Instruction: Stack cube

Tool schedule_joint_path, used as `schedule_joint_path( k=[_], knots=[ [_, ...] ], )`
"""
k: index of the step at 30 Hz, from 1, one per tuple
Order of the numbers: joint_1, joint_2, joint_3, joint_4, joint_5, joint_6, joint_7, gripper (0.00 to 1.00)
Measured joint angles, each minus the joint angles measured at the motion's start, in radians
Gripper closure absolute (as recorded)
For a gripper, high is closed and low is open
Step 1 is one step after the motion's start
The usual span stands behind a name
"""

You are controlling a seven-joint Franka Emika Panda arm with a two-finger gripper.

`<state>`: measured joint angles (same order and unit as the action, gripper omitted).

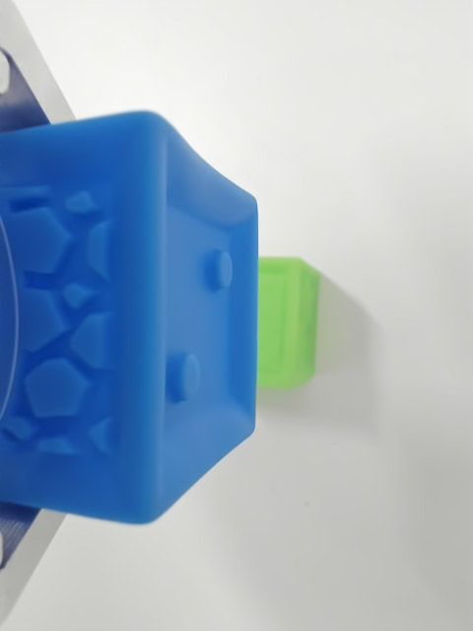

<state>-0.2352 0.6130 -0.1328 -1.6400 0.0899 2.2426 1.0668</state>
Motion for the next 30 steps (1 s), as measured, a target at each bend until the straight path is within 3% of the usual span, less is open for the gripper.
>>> schedule_joint_path(
  k=[30],
  knots=[
    [-0.007, 0.116, 0.012, -0.003, 0.016, 0.118, -0.008, 1.00]
  ],
)
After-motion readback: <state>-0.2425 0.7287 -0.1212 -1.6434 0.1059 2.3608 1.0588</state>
